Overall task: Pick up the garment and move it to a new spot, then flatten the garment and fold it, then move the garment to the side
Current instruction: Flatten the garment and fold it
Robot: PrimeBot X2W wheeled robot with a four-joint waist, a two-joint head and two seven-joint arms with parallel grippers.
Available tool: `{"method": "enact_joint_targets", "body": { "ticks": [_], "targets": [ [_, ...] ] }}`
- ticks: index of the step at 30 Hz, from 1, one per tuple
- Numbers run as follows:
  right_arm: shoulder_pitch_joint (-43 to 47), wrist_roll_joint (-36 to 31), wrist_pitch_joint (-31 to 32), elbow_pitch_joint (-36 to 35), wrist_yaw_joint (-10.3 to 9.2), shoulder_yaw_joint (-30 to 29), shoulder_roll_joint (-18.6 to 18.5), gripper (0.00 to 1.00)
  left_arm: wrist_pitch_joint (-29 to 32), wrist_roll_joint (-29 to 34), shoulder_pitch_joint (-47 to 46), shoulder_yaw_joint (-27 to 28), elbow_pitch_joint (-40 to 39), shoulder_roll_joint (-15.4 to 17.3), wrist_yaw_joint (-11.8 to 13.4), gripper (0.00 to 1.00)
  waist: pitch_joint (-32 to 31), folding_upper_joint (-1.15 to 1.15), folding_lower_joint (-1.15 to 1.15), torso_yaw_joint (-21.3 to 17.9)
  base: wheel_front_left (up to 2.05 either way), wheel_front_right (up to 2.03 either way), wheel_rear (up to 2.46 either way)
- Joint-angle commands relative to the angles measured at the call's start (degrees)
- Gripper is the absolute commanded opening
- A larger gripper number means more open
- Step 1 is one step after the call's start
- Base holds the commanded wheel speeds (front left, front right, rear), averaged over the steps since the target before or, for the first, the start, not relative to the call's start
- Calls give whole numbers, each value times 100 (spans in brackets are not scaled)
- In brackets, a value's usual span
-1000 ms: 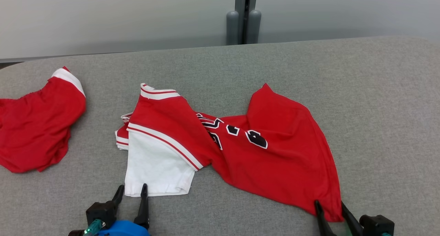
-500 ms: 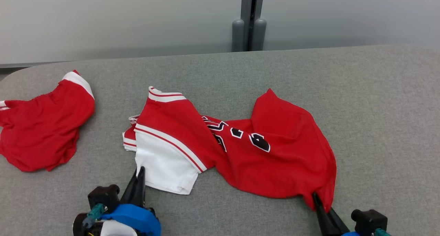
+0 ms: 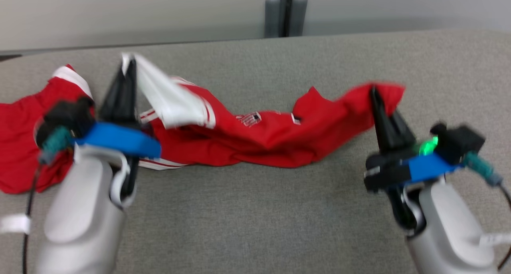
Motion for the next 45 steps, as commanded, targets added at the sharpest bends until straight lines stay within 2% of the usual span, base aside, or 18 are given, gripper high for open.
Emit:
{"method": "enact_joint_targets", "body": {
  "ticks": [1, 10, 20, 26, 31, 36, 40, 45],
  "targets": [
    [-420, 65, 22, 40, 3, 35, -54, 0, -3, -56, -429, -66, 6, 76, -1, 0, 166, 0, -1, 26, 0, 0, 0],
    [-3368, 708, 273, 835, 3, 89, -247, 0, 111, -359, -3307, -282, 571, 611, -2, 0, 1089, 0, -1, -139, 0, 0, 0],
    [-5928, 1420, 584, 2011, 3, -164, -561, 0, 70, -491, -5849, -598, 1131, 553, -2, 0, 1709, 0, -1, -151, 0, 0, 0],
    [-6714, 1597, 482, 2700, 3, 57, -782, 0, 15, -554, -6498, -921, 1366, 440, -2, 0, 1847, 0, -1, -70, 0, 0, 0],
    [-6545, 1863, 304, 2989, 3, 436, -875, 0, -8, -682, -6236, -1042, 1280, 439, -2, 0, 1885, 0, -1, -49, 0, 0, 0],
    [-5878, 2174, 113, 2984, 3, 864, -897, 0, -11, -714, -5274, -869, 763, 454, -2, 0, 1866, 0, -1, -45, 0, 0, 0],
    [-4907, 2442, 11, 2725, 3, 1194, -874, 0, -12, -630, -3928, -554, 156, 444, 45, 0, 1703, 0, -1, -68, 0, 0, 0],
    [-3523, 2688, -23, 2242, 3, 1478, -946, 0, -12, -575, -2000, -149, -750, 324, 222, 0, 1374, 0, -1, -46, 0, 0, 0]
  ]
}}
